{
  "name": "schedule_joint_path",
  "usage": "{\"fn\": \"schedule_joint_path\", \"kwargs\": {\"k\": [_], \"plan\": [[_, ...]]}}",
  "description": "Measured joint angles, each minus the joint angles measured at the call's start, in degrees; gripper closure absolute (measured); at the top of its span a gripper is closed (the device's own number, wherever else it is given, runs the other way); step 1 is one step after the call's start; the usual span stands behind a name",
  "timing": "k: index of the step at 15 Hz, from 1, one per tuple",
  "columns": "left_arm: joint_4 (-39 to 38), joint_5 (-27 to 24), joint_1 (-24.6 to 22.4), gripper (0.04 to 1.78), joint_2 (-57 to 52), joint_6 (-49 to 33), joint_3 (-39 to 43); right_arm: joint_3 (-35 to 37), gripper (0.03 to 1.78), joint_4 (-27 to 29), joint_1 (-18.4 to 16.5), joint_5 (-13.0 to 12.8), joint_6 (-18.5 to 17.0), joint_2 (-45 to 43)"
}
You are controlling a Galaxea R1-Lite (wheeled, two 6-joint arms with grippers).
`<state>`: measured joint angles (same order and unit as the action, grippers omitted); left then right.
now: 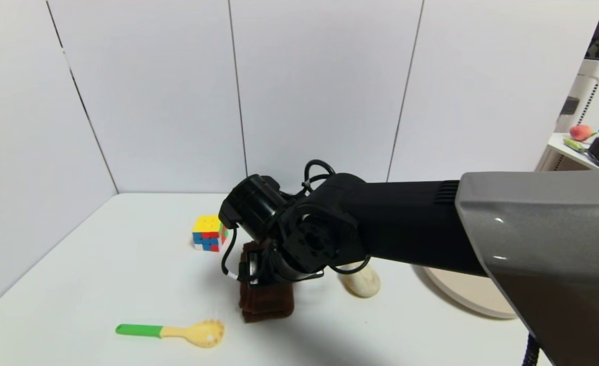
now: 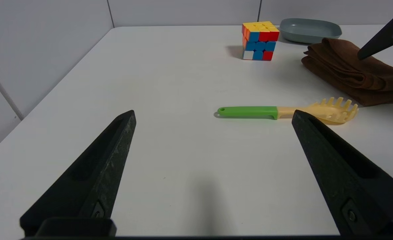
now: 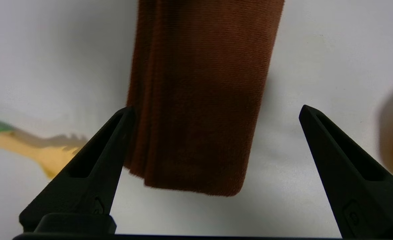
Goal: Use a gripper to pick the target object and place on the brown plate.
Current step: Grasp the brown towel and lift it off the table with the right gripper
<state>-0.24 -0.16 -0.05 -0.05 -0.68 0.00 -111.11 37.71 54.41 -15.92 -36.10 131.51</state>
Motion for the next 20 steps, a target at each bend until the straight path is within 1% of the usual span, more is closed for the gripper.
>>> {"fn": "schedule_joint_path", "kwargs": {"k": [4,8,16,20], "plan": [[0.0,0.0,0.0,0.13,0.0,0.0,0.0,-0.1,0.11,0.9,-0.7,-0.2,-0.5,1.6],[0.0,0.0,0.0,0.13,0.0,0.0,0.0,-0.1,0.11,0.8,-0.4,0.2,-0.5,2.6],[0.0,0.0,0.0,0.13,0.0,0.0,0.0,-0.3,0.11,0.0,0.1,0.4,-0.3,-0.1],[0.0,0.0,0.0,0.13,0.0,0.0,0.0,-0.3,0.11,-1.0,0.7,0.5,-0.6,0.5]]}}
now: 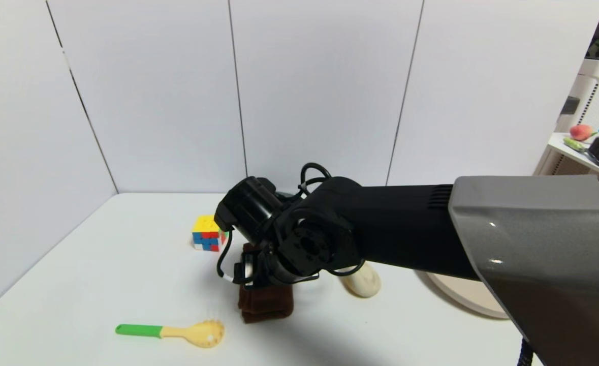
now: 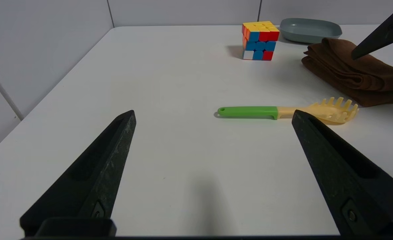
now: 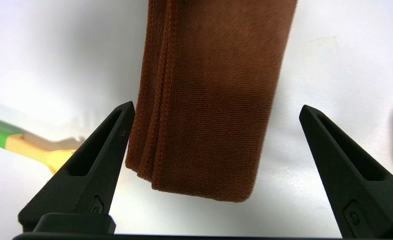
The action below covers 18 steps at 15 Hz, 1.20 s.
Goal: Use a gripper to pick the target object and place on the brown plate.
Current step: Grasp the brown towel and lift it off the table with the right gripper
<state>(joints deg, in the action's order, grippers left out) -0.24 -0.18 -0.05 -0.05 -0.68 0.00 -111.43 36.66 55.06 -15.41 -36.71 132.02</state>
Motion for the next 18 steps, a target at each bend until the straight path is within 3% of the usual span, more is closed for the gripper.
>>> {"fn": "schedule_joint_path", "kwargs": {"k": [7,10,14,16,18], "plan": [[0.0,0.0,0.0,0.13,0.0,0.0,0.0,0.0,0.12,-0.4,0.0,0.0,0.1,2.6],[0.0,0.0,0.0,0.13,0.0,0.0,0.0,0.0,0.64,-0.6,0.2,-0.1,0.1,3.3],[0.0,0.0,0.0,0.13,0.0,0.0,0.0,0.0,1.06,-0.4,0.3,-0.1,0.0,3.5],[0.0,0.0,0.0,0.13,0.0,0.0,0.0,0.2,1.67,-0.1,0.1,0.0,0.0,2.7],[0.0,0.0,0.0,0.13,0.0,0.0,0.0,0.4,1.67,0.0,-0.2,0.0,0.2,1.0]]}}
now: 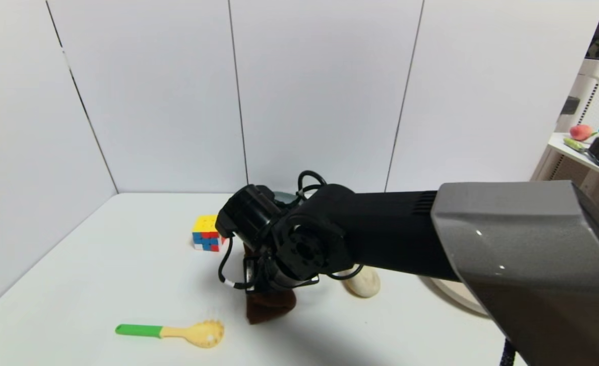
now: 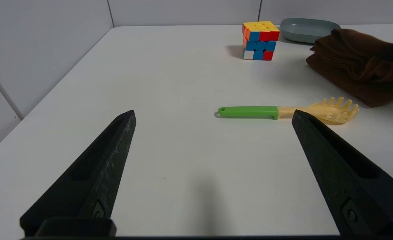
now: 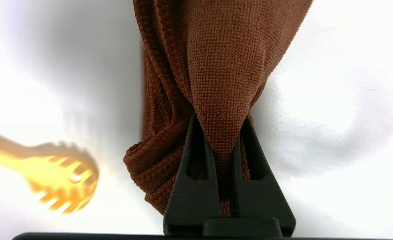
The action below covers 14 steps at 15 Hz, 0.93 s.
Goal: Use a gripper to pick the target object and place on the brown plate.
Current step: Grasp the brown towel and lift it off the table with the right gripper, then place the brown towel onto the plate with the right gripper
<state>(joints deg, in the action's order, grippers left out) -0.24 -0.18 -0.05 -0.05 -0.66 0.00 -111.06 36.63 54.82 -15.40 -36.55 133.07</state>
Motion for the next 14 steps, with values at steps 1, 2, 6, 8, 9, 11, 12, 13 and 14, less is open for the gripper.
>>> {"fn": "schedule_joint_path", "kwargs": {"k": [1,2,6,8,9,11,12,13,14], "plan": [[0.0,0.0,0.0,0.13,0.0,0.0,0.0,0.3,1.67,0.0,-0.3,0.0,0.3,-1.4],[0.0,0.0,0.0,0.13,0.0,0.0,0.0,0.6,1.67,0.0,-0.5,0.0,0.6,-2.6],[0.0,0.0,0.0,0.13,0.0,0.0,0.0,1.9,1.67,0.3,-3.8,-0.2,3.1,-9.9],[0.0,0.0,0.0,0.13,0.0,0.0,0.0,2.7,1.67,1.0,-7.6,-0.3,5.2,-14.3],[0.0,0.0,0.0,0.13,0.0,0.0,0.0,3.4,1.67,1.2,-10.4,-0.3,6.6,-16.7],[0.0,0.0,0.0,0.13,0.0,0.0,0.0,6.5,1.67,1.4,-17.5,-0.3,10.2,-21.6],[0.0,0.0,0.0,0.13,0.0,0.0,0.0,8.9,1.67,1.4,-21.4,-0.2,12.2,-23.9],[0.0,0.0,0.0,0.13,0.0,0.0,0.0,12.2,1.67,1.4,-25.5,-0.2,14.3,-26.4],[0.0,0.0,0.0,0.13,0.0,0.0,0.0,15.8,1.67,1.4,-29.2,-0.1,15.9,-28.7]]}}
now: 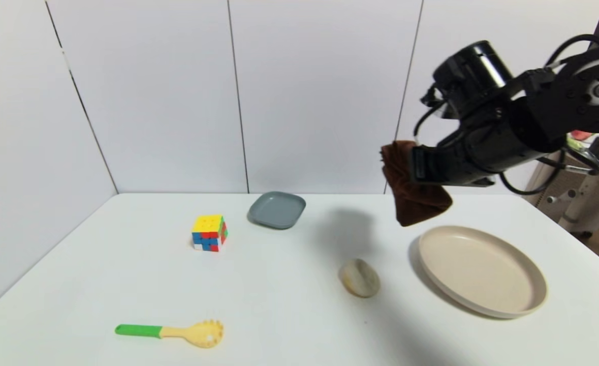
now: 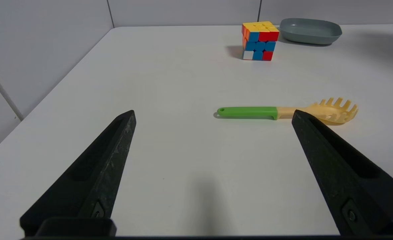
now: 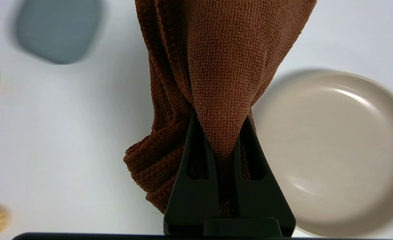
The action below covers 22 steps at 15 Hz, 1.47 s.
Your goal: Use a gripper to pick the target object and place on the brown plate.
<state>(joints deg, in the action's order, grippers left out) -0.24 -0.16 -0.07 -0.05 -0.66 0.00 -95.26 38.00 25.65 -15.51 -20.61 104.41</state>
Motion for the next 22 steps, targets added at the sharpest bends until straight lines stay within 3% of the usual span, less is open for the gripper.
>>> {"fn": "schedule_joint_path", "kwargs": {"k": [2,4,7,9,11,15,19,22], "plan": [[0.0,0.0,0.0,0.13,0.0,0.0,0.0,8.1,1.67,0.0,-5.8,0.1,1.6,-4.0],[0.0,0.0,0.0,0.13,0.0,0.0,0.0,15.1,1.67,-0.1,-9.3,0.5,2.5,-7.0],[0.0,0.0,0.0,0.13,0.0,0.0,0.0,21.4,1.67,-2.6,-12.0,3.8,2.8,-8.5],[0.0,0.0,0.0,0.13,0.0,0.0,0.0,25.4,1.67,-8.1,-13.1,4.4,3.1,-8.0],[0.0,0.0,0.0,0.13,0.0,0.0,0.0,28.6,1.39,-13.0,-14.3,4.5,4.3,-7.4],[0.0,0.0,0.0,0.13,0.0,0.0,0.0,30.5,0.86,-13.9,-16.5,4.5,5.4,-6.6],[0.0,0.0,0.0,0.13,0.0,0.0,0.0,32.9,0.56,-13.8,-17.1,4.6,7.8,-10.5],[0.0,0.0,0.0,0.13,0.0,0.0,0.0,37.7,0.41,-13.8,-17.6,4.7,11.4,-19.0]]}}
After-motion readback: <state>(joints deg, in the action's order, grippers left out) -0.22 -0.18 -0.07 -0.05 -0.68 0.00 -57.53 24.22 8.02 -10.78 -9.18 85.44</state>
